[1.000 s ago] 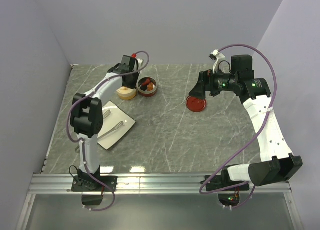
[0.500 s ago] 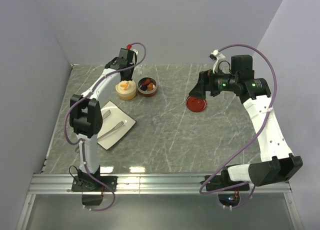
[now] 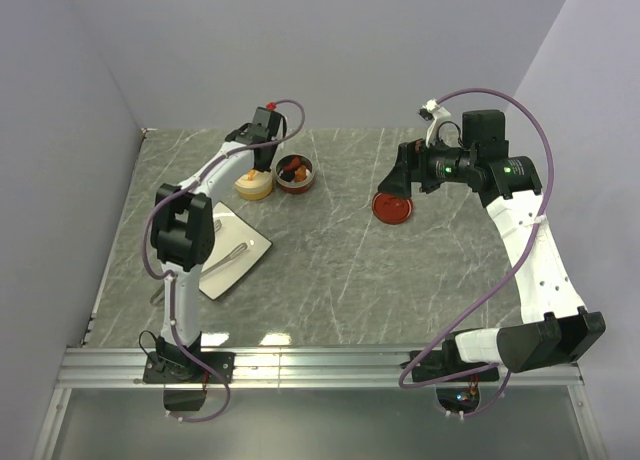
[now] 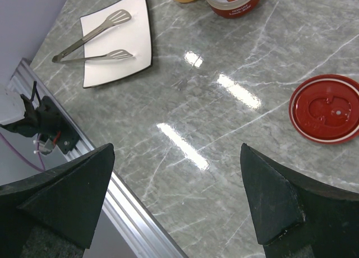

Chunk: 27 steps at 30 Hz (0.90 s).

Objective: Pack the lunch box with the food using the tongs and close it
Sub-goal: Put the lid back on the lunch box, then pick up the lid of the lunch box with the right arm

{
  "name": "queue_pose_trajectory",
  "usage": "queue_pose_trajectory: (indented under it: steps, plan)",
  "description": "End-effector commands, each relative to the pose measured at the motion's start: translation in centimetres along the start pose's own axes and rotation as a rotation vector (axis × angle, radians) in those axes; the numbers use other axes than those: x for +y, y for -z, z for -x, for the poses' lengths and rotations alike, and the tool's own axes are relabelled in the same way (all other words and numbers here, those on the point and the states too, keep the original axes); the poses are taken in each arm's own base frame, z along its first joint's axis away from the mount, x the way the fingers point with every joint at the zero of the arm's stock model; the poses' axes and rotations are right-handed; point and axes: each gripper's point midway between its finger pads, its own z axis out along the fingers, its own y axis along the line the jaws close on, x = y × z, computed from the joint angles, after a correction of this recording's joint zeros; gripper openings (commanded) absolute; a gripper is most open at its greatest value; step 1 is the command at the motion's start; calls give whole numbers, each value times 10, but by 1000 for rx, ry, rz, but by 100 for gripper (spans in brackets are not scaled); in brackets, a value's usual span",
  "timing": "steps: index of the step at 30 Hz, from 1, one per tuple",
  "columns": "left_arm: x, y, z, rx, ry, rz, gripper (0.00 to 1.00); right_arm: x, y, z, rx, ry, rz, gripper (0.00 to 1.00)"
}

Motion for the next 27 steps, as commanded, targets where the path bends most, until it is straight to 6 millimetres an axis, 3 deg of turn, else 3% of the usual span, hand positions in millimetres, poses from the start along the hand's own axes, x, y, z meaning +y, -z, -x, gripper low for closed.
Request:
queue_pose_trajectory:
  steps: [1, 7, 13, 16, 20, 21, 22, 24, 25, 27]
  plan:
    - [-13, -12, -9, 30, -27, -13, 12, 0, 3, 4, -15, 18, -2, 100]
    - [-21, -20, -19, 53, -36, -30, 11, 0, 2, 2, -11, 17, 1, 100]
    - [-29, -11, -15, 39, -23, -94, 11, -1, 3, 3, -10, 18, -2, 100]
    - [-30, 13, 5, -12, 11, -149, 17, -5, 2, 1, -1, 34, -20, 100]
    - [-17, 83, 59, -180, 52, -245, 33, -28, 0, -16, 97, 84, -101, 100]
    - [-22, 98, 67, -211, 51, -317, 49, -37, -2, -25, 142, 78, -126, 100]
    - [-13, 122, 79, -267, 63, -333, 55, -45, -3, -30, 164, 116, -147, 100]
    - [-17, 149, 87, -318, 54, -424, 68, -65, -5, -44, 205, 144, -220, 100]
    - [-9, 169, 93, -360, 65, -439, 71, -74, -7, -48, 223, 181, -244, 100]
    - [-14, 186, 91, -380, 75, -523, 75, -93, -11, -58, 261, 206, -306, 100]
